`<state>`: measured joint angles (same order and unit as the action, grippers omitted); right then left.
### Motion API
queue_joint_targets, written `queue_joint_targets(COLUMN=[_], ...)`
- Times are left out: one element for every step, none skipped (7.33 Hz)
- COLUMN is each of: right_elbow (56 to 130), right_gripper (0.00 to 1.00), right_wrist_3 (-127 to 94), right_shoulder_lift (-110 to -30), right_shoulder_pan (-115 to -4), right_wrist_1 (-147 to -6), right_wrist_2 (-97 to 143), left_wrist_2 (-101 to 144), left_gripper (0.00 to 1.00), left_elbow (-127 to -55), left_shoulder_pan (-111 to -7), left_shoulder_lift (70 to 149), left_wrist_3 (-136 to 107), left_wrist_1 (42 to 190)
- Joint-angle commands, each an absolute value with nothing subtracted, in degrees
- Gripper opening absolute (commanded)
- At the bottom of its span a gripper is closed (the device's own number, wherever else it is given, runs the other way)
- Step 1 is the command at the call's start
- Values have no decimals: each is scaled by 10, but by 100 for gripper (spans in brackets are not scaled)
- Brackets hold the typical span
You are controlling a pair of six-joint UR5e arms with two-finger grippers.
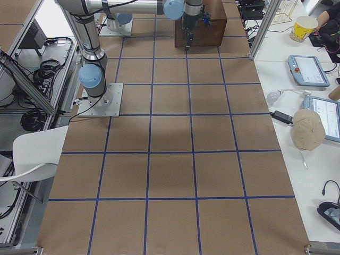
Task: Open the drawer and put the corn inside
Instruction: 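Lower the left gripper onto the yellow corn cob and grasp it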
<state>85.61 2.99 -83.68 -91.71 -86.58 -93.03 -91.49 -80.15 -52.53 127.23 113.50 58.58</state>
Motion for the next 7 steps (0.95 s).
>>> queue_joint_targets(right_elbow=[856,856,856,856,856,856,856], right_gripper=[100,100,100,100,100,100,100], right_wrist_3=[30,30,30,30,30,30,30], right_shoulder_lift=[-837,-837,-837,-837,-837,-837,-837], right_shoulder_pan=[-917,-917,-917,-918,-917,-917,-917], right_wrist_1=[-867,-866,-866,-866,-867,-867,-866], right_wrist_2=[-930,-930,-930,-930,-930,-930,-930], left_wrist_2=[-913,-913,-913,-914,-913,-912,-906], left_gripper=[100,100,100,100,100,100,94], left_elbow=[-816,-818,-817,-816,-816,-818,-818], left_shoulder_pan=[-525,-524,-524,-524,-523,-524,-523], left_shoulder_lift=[1276,1279,1283,1288,1297,1304,1305], left_wrist_3=[1148,1148,1150,1153,1164,1165,1165], left_wrist_1=[584,584,584,584,571,552,551])
